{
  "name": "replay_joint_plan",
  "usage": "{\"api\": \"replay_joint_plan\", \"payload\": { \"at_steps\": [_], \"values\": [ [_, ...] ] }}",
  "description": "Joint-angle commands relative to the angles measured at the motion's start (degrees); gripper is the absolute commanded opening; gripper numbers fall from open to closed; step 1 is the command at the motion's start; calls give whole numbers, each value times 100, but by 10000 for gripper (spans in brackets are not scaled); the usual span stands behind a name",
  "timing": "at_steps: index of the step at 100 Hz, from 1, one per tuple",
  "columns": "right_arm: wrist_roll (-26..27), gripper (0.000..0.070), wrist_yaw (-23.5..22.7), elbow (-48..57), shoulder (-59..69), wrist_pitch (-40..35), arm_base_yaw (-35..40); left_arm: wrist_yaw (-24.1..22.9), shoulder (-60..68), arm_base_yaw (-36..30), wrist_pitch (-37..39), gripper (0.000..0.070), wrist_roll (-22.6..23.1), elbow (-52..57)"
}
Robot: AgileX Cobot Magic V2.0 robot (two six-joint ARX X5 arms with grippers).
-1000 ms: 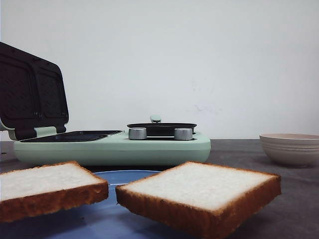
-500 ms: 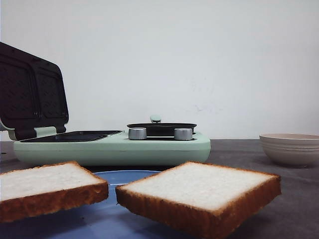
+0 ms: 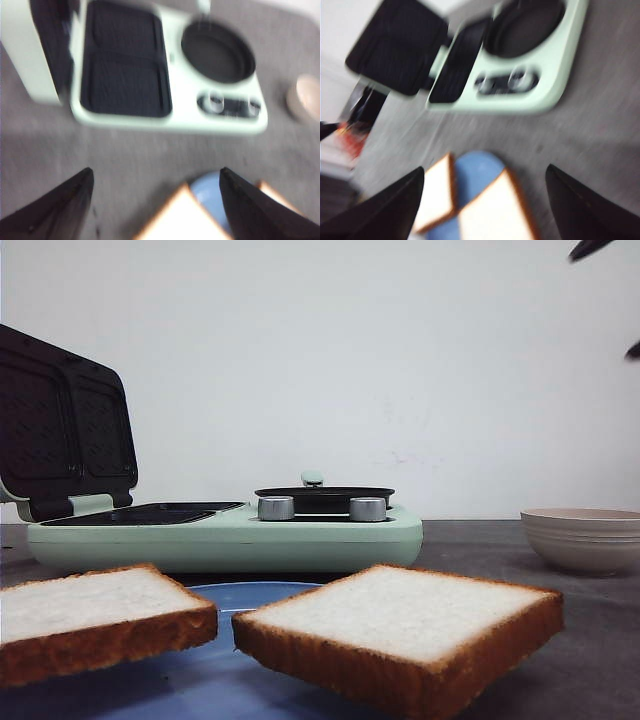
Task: Make breakfast with bread and shrimp
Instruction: 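Lower the left gripper and grasp the bread slice nearest it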
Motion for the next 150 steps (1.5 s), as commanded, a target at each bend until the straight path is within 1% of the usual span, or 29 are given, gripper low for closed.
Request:
{"api": "replay_joint_plan", "payload": {
  "at_steps": [1, 8, 19, 29, 40, 50, 69, 73, 79, 85, 90, 94, 100, 108, 122, 137, 150],
  "values": [
    [70, 480, -129, 79, 92, 55, 92, 94, 140, -59, -337, 430, 308, 79],
    [63, 480, -131, 79, 149, 28, 199, 90, 177, -155, -586, 430, 448, 70],
    [9, 480, -127, 79, 170, -111, 313, 90, 144, -382, -791, 430, 463, 59],
    [-275, 480, -57, 79, 170, -501, 345, 131, 35, -619, -931, 430, 459, -81],
    [-616, 480, 173, 79, 173, -957, 345, 136, -116, -780, -964, 430, 455, -439],
    [-802, 480, 310, 79, 168, -1106, 345, 243, -181, -793, -844, 431, 367, -850],
    [-809, 480, 339, 79, 168, -1047, 345, 398, -155, -789, -605, 439, -11, -1572],
    [-809, 480, 339, 79, 166, -1038, 345, 426, -133, -789, -509, 449, -111, -1683],
    [-809, 480, 339, 79, 166, -1023, 345, 472, -81, -782, -291, 491, -341, -1781],
    [-809, 480, 337, 79, 166, -1012, 345, 861, 26, -763, -52, 528, -691, -1784],
    [-809, 480, 337, 79, 166, -999, 345, 1270, 120, -750, 199, 528, -896, -1784],
    [-807, 480, 337, 79, 166, -979, 345, 1416, 201, -752, 389, 528, -966, -1784],
    [-807, 480, 337, 79, 168, -944, 345, 1381, 356, -750, 551, 527, -955, -1784],
    [-807, 480, 337, 79, 168, -940, 345, 1102, 638, -748, 564, 526, -887, -1784],
    [-807, 480, 323, 79, 168, -942, 348, 785, 1228, -686, 485, 527, -533, -1784],
    [-813, 480, 326, 79, 168, -942, 348, 780, 1810, -680, 564, 527, -365, -1784],
    [-837, 480, 328, 79, 168, -940, 348, 1016, 2288, -680, 717, 520, -181, -1784]
  ]
}}
